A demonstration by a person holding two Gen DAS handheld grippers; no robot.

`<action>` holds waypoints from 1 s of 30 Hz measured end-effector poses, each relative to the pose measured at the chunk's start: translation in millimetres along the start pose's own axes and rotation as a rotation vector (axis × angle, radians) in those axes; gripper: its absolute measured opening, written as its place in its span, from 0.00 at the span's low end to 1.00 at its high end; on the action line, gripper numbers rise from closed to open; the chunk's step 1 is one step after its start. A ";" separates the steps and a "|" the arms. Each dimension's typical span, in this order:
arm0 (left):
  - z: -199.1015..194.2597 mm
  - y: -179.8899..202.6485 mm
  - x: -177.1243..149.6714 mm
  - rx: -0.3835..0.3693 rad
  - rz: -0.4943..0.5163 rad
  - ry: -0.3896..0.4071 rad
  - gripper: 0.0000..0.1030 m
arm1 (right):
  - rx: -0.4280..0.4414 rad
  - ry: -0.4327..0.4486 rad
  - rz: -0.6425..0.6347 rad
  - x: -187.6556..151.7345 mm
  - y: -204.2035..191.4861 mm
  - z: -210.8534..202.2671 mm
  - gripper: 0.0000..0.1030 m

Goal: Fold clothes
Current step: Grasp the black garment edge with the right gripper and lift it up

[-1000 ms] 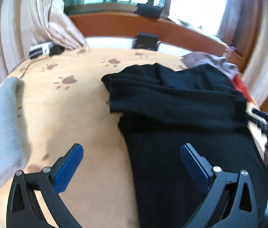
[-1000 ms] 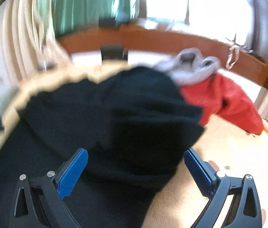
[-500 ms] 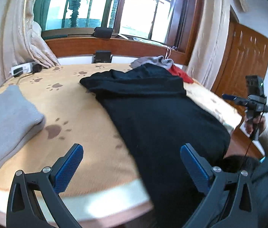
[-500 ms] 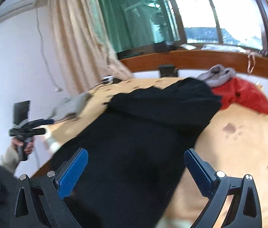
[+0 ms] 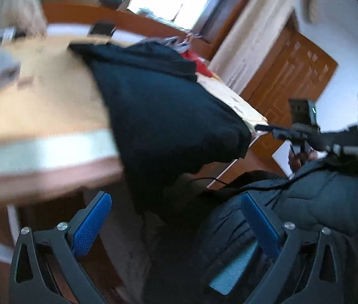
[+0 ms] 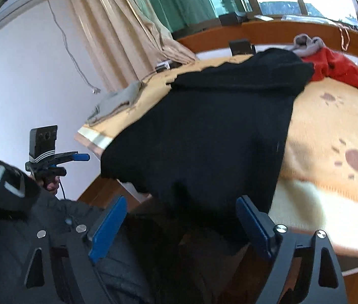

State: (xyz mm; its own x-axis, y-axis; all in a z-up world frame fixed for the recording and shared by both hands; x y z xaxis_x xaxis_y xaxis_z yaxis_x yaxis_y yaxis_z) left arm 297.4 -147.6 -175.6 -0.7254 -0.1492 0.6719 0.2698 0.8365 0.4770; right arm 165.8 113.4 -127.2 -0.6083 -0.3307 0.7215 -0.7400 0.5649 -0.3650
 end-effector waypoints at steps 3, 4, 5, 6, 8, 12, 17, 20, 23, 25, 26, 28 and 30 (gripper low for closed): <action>10.2 -19.6 -8.9 -0.027 -0.131 -0.018 1.00 | -0.020 -0.013 0.041 -15.3 12.1 -3.2 0.87; 12.5 -25.8 -9.5 -0.044 -0.176 -0.011 1.00 | -0.027 -0.017 0.053 -18.8 16.4 -3.8 0.87; 14.2 -31.5 -8.2 -0.066 -0.219 0.009 1.00 | -0.039 -0.023 0.070 -23.3 22.8 -4.6 0.87; 16.0 -35.9 -6.2 -0.088 -0.257 0.030 1.00 | -0.051 -0.028 0.088 -28.0 29.4 -5.4 0.87; 21.6 -44.9 0.9 -0.132 -0.325 0.074 1.00 | -0.074 -0.042 0.112 -34.6 41.0 -4.4 0.87; 35.1 -58.2 6.0 -0.132 -0.389 0.098 1.00 | -0.124 -0.064 0.168 -45.6 69.2 -6.9 0.88; 37.9 -47.7 9.1 -0.152 -0.355 0.110 1.00 | -0.066 -0.064 0.191 -38.3 71.1 8.9 0.87; 43.1 -37.1 9.6 -0.164 -0.323 0.102 0.89 | -0.014 -0.090 0.192 -39.9 65.8 25.5 0.87; 55.4 -33.6 4.8 -0.185 -0.331 0.064 0.43 | 0.060 -0.108 0.214 -41.7 59.7 36.3 0.67; 59.4 -34.9 0.1 -0.201 -0.344 0.033 0.38 | 0.104 -0.114 0.235 -42.0 56.2 42.4 0.45; 61.3 -33.9 -1.7 -0.213 -0.342 0.022 0.32 | 0.115 -0.119 0.240 -42.9 55.5 44.4 0.33; 62.5 -31.0 -4.9 -0.217 -0.323 0.003 0.19 | 0.131 -0.121 0.255 -44.9 55.7 44.8 0.26; 59.5 -24.5 -7.4 -0.216 -0.308 -0.006 0.08 | 0.146 -0.115 0.262 -46.2 54.9 42.2 0.08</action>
Point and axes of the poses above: each gripper's, at about its wrist camera, not at the fingertips, and z roughly the way its jaws point, y to its right, x to its top, the point moved 10 cm from there along z, roughly the way its jaws point, and after that the axes turned 4 degrees about y, right-handed, at the moved point
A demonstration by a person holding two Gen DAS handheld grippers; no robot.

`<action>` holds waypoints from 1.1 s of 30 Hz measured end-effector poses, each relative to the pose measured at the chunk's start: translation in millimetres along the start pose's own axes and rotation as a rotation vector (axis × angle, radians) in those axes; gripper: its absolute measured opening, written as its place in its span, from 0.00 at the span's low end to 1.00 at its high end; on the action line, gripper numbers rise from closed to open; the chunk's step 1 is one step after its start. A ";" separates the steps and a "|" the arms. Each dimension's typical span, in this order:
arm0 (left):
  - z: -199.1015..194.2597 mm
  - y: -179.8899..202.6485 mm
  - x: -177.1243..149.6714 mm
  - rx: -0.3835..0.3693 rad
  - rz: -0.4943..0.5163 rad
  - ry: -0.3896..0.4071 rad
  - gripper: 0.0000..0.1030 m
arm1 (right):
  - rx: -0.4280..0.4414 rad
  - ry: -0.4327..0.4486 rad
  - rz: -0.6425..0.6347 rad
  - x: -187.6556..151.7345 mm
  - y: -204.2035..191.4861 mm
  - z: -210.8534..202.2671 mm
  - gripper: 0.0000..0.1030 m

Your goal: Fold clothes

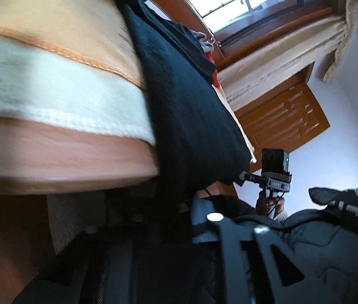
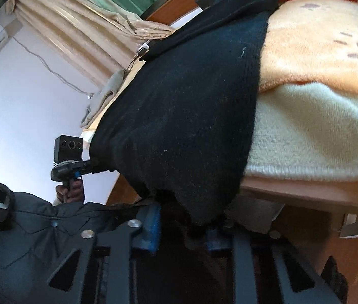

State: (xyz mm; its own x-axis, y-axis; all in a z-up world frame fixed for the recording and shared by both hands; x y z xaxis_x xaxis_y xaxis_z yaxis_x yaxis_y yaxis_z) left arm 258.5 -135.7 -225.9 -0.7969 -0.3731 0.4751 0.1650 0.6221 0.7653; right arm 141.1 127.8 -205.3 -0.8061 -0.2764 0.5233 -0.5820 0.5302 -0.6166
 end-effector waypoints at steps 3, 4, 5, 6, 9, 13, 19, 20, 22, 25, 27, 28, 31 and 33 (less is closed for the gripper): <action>-2.4 13.6 0.4 -0.023 0.013 0.011 0.05 | 0.032 0.011 -0.025 -0.9 -9.9 -5.3 0.06; -4.3 20.1 2.5 -0.034 0.022 0.021 0.05 | 0.043 0.016 -0.044 -1.1 -15.9 -7.8 0.06; -3.9 25.5 6.0 -0.045 0.028 0.030 0.05 | 0.054 0.020 -0.064 -1.3 -22.1 -10.4 0.05; -5.5 31.8 7.5 -0.057 0.035 0.040 0.05 | 0.068 0.032 -0.084 -0.2 -29.6 -14.5 0.05; -14.1 49.6 15.1 -0.080 0.048 0.067 0.05 | 0.117 0.087 -0.115 8.9 -48.9 -28.9 0.05; -26.1 76.2 35.0 -0.135 0.078 0.123 0.05 | 0.179 0.187 -0.139 33.0 -66.1 -56.7 0.05; -50.8 108.9 86.3 -0.177 0.151 0.237 0.05 | 0.169 0.297 -0.194 70.9 -81.8 -84.3 0.05; -54.8 113.9 97.8 -0.181 0.165 0.258 0.05 | 0.166 0.316 -0.203 77.5 -84.9 -88.6 0.05; -62.9 119.4 117.5 -0.192 0.183 0.294 0.05 | 0.157 0.353 -0.225 88.3 -88.5 -98.4 0.05; -71.1 128.5 150.1 -0.219 0.196 0.351 0.05 | 0.121 0.422 -0.273 115.7 -100.2 -111.1 0.05; -74.4 133.0 170.0 -0.232 0.200 0.383 0.05 | 0.100 0.463 -0.291 139.7 -108.0 -115.2 0.05; -76.2 134.1 180.0 -0.235 0.202 0.398 0.05 | 0.084 0.485 -0.304 149.5 -108.9 -120.1 0.05; -74.7 136.5 211.8 -0.236 0.201 0.435 0.05 | 0.035 0.529 -0.319 179.8 -110.5 -126.1 0.05; -72.6 134.6 232.7 -0.228 0.203 0.450 0.05 | -0.017 0.553 -0.312 206.4 -105.6 -121.3 0.05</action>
Point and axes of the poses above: each gripper's, at about its wrist camera, not at the fingertips, and z roughly the way its jaws point, y to its right, x to its top, the point moved 10 cm from there along z, roughly the way its jaws point, and after that the axes turned 4 degrees about y, right-handed, at the moved point
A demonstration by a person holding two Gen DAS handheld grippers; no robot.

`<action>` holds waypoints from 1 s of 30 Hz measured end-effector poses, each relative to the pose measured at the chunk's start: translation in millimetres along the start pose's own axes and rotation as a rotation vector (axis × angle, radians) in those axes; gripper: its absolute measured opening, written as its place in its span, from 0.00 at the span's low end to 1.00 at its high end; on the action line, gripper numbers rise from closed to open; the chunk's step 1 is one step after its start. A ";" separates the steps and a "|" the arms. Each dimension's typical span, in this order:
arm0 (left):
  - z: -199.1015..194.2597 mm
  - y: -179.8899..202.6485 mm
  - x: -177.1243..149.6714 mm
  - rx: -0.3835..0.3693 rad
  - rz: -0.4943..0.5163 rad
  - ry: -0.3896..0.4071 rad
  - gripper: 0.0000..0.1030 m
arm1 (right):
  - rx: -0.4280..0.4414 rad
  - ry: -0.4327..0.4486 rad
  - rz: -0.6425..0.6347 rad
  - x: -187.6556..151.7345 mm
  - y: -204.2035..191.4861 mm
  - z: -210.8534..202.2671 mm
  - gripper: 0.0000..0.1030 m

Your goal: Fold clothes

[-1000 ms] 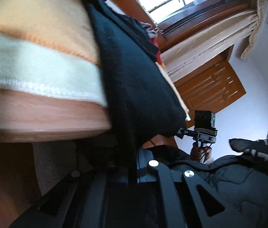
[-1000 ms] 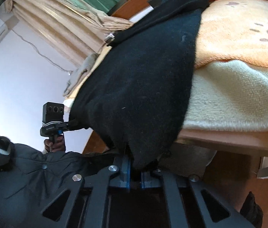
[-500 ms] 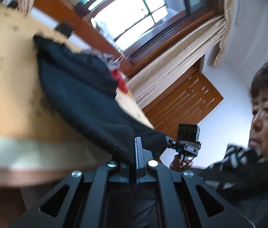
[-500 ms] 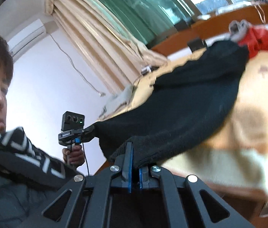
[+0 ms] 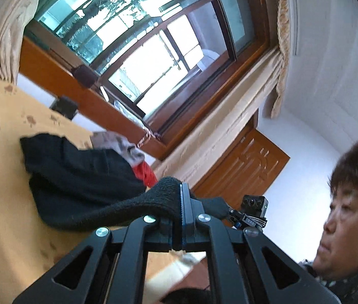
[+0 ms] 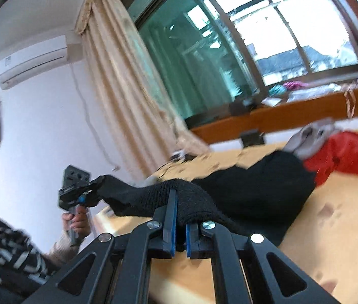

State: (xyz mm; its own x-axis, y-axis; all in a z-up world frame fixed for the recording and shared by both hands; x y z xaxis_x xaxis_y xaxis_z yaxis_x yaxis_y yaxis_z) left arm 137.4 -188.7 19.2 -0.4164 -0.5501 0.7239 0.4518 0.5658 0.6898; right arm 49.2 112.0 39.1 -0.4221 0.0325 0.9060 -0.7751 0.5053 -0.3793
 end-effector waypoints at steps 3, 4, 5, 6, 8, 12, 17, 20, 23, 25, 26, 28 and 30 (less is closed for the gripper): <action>17.3 -16.4 27.1 0.017 -0.006 0.022 0.05 | -0.064 0.011 -0.029 25.9 14.7 24.1 0.05; 23.7 -22.9 35.7 0.022 -0.014 0.027 0.05 | -0.081 0.010 -0.037 34.9 19.0 33.3 0.05; 31.1 -30.8 44.6 0.030 -0.023 0.032 0.05 | -0.099 0.007 -0.045 43.7 24.1 44.6 0.05; 39.0 -39.5 53.3 0.041 -0.033 0.036 0.05 | -0.118 0.003 -0.054 52.6 29.4 56.2 0.05; 50.1 -55.3 65.6 0.068 -0.050 0.043 0.05 | -0.160 -0.006 -0.066 63.4 39.8 73.9 0.05; 80.7 -95.4 85.7 0.137 -0.084 0.047 0.05 | -0.238 -0.042 -0.053 77.6 68.3 121.0 0.05; 118.9 -151.1 97.5 0.208 -0.146 0.025 0.05 | -0.309 -0.088 0.011 75.3 113.1 170.7 0.05; 136.9 -185.4 97.7 0.245 -0.191 0.009 0.05 | -0.351 -0.123 0.054 65.4 144.4 197.4 0.05; 153.4 -224.0 92.5 0.292 -0.241 -0.011 0.05 | -0.383 -0.161 0.089 49.8 170.7 217.1 0.05; 162.8 -248.4 85.9 0.322 -0.279 -0.025 0.05 | -0.403 -0.188 0.111 38.5 187.9 229.5 0.05; 167.8 -262.7 81.9 0.339 -0.303 -0.033 0.05 | -0.413 -0.200 0.122 32.5 196.1 234.9 0.05; 176.3 -286.0 72.7 0.370 -0.342 -0.052 0.05 | -0.430 -0.224 0.143 20.5 212.1 244.4 0.05; 182.3 -304.5 64.8 0.399 -0.372 -0.066 0.05 | -0.445 -0.250 0.162 8.3 224.4 249.6 0.05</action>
Point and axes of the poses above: each gripper's, at about its wrist camera, not at the fingertips, and z roughly the way its jaws point, y to its right, x to its top, the point moved 10 cm from there along z, roughly the way its jaws point, and after that the axes turned 4 degrees about y, right-handed, at the moved point
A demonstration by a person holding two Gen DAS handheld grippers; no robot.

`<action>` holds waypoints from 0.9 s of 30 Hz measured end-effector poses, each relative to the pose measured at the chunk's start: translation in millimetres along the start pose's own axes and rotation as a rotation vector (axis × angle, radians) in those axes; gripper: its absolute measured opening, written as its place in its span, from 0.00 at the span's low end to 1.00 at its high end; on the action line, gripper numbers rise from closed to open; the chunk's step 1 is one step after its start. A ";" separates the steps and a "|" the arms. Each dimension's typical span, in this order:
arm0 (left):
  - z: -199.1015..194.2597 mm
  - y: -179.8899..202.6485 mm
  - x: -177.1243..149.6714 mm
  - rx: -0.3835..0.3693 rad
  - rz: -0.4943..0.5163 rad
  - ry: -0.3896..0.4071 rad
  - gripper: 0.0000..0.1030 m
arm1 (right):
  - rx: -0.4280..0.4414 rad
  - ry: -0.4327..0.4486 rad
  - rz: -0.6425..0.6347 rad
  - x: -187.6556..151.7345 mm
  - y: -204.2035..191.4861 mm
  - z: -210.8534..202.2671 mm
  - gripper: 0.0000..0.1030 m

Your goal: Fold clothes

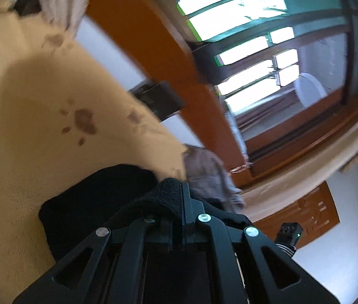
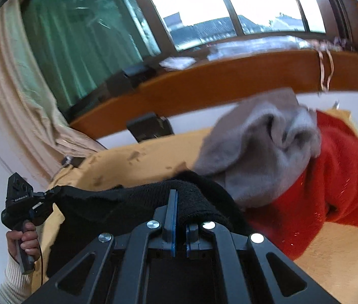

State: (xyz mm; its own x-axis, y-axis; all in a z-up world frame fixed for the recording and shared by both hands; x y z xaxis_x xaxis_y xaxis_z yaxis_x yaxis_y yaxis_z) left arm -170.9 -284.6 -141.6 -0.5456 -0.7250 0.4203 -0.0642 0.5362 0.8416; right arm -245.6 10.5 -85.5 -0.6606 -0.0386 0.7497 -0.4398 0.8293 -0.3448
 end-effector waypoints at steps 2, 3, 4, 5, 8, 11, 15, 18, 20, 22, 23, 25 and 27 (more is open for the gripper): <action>9.4 -15.3 -1.5 0.033 -0.030 -0.007 0.05 | -0.012 -0.023 0.012 -6.3 8.2 11.4 0.05; 12.4 -21.8 -2.6 0.046 -0.045 -0.011 0.05 | -0.018 -0.034 0.023 -9.2 12.8 16.3 0.05; 15.6 -28.7 -3.5 0.061 -0.061 -0.016 0.05 | -0.019 -0.042 0.034 -11.0 15.7 19.5 0.06; 18.5 -35.3 -4.4 0.075 -0.079 -0.022 0.05 | -0.006 -0.053 0.050 -13.5 18.6 24.1 0.06; 25.6 -51.8 -9.5 0.093 -0.168 -0.068 0.12 | 0.026 -0.057 0.085 -14.6 23.3 30.9 0.06; 20.0 -51.7 -3.2 0.056 -0.225 -0.041 0.35 | 0.050 -0.040 0.118 -9.9 23.7 30.3 0.06; -2.6 -36.6 16.3 -0.037 -0.294 0.053 0.81 | 0.072 -0.021 0.128 -2.3 17.7 25.9 0.07; -21.5 -37.6 26.8 0.091 -0.234 0.130 0.91 | 0.076 -0.020 0.107 0.6 7.6 22.1 0.15; -26.3 -35.7 23.2 0.141 -0.183 0.125 0.91 | 0.075 -0.026 0.094 0.9 2.7 19.6 0.35; -27.8 -31.0 14.5 0.178 -0.139 0.103 0.91 | 0.037 0.011 0.096 5.3 6.5 10.0 0.59; -28.0 -24.7 8.6 0.184 -0.105 0.092 0.91 | 0.022 0.039 0.108 9.3 9.9 3.4 0.61; -30.8 -11.9 0.2 0.197 -0.027 0.081 0.91 | 0.000 0.087 0.138 15.5 18.5 -10.1 0.61; -32.3 6.1 -10.7 0.226 0.084 0.077 0.91 | -0.006 0.114 0.115 18.8 15.9 -22.0 0.61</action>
State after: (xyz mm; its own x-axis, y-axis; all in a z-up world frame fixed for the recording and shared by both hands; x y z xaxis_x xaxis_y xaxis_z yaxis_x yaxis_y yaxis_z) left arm -138.5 -287.5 -130.0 -0.4921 -0.7003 0.5172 -0.2111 0.6723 0.7095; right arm -251.7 35.2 -64.4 -0.6328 0.1201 0.7649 -0.3616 0.8277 -0.4291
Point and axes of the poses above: each gripper's, at about its wrist camera, not at the fingertips, and z roughly the way its jaws point, y to its right, x to its top, the point moved 10 cm from there along z, roughly the way its jaws point, and after that the axes turned 4 degrees about y, right-handed, at the moved point
